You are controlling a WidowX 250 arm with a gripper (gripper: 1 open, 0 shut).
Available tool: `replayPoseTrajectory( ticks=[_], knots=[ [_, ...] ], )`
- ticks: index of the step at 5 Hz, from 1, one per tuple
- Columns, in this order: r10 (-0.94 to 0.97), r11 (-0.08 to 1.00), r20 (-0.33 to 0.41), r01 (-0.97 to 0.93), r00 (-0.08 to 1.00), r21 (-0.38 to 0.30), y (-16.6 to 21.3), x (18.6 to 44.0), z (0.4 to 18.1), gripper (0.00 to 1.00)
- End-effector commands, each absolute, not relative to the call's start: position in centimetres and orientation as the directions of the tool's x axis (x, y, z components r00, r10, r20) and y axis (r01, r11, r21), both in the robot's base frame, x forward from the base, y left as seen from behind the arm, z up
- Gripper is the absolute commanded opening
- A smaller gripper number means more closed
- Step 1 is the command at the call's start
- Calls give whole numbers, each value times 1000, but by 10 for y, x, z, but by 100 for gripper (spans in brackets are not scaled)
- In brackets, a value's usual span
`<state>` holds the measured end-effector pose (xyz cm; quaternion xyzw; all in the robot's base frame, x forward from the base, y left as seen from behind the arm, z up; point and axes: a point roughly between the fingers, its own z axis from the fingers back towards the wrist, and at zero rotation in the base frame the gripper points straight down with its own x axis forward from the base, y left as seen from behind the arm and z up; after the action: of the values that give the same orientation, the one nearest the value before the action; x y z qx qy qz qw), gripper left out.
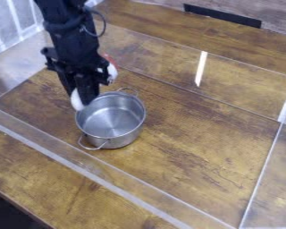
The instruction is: Put the mushroom in the silver pot
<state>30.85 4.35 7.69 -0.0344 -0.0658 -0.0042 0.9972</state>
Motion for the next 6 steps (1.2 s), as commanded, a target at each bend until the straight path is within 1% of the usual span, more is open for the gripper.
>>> replayPoseTrajectory(
  ticks=[1,3,4,5,6],
  knots=[
    [-6,998,177,17,984,-64,46,314,83,0],
    [-3,996,173,18,985,-82,38,318,78,0],
    [8,996,170,8,985,-92,36,318,75,100],
    [20,995,166,-4,986,-101,34,319,74,100],
    [-25,993,167,44,986,-106,28,325,73,100]
  ],
)
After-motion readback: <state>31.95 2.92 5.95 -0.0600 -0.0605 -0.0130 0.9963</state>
